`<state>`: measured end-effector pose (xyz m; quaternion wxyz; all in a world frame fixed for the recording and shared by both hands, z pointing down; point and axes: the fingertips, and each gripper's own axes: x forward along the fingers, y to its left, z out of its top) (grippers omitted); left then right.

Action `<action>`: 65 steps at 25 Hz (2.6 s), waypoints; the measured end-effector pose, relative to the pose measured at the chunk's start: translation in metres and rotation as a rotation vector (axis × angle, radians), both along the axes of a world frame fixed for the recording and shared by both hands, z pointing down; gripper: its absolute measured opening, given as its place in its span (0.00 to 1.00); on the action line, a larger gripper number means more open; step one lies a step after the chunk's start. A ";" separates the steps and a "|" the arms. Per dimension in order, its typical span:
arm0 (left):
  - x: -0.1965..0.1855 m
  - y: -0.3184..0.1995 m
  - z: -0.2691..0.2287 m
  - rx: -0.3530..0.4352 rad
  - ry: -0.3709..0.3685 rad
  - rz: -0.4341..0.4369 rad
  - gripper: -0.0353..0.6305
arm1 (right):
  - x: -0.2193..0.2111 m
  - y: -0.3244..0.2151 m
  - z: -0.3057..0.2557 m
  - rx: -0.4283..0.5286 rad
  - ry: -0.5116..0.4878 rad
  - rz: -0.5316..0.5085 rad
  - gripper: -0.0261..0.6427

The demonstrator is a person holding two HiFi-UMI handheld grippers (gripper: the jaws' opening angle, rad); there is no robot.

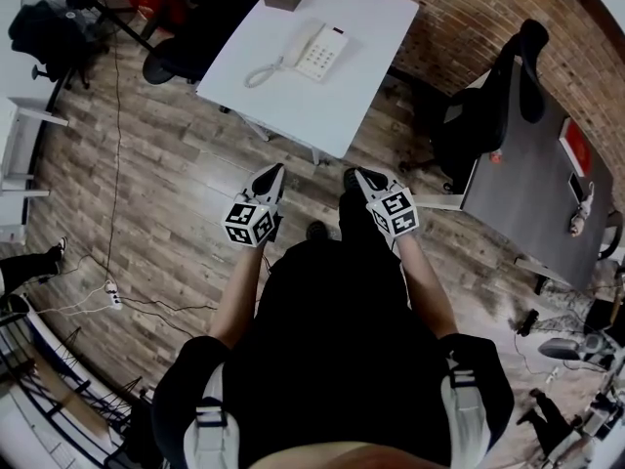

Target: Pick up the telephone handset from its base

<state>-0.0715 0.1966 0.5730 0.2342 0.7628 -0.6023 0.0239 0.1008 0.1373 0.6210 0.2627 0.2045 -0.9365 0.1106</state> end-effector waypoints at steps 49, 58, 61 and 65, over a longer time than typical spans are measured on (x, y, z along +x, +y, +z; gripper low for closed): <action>-0.016 -0.255 -0.005 -0.063 -0.051 -0.316 0.08 | -0.045 -0.297 0.021 -0.087 -0.005 -0.331 0.04; -0.040 -0.286 -0.013 -0.037 -0.060 -0.199 0.08 | -0.053 -0.311 0.027 -0.097 0.015 -0.201 0.04; -0.061 -0.293 -0.014 -0.041 -0.076 -0.153 0.08 | -0.071 -0.313 0.023 -0.100 0.012 -0.150 0.04; -0.088 -0.304 -0.011 -0.050 -0.085 -0.098 0.08 | -0.102 -0.309 0.015 -0.091 0.008 -0.132 0.04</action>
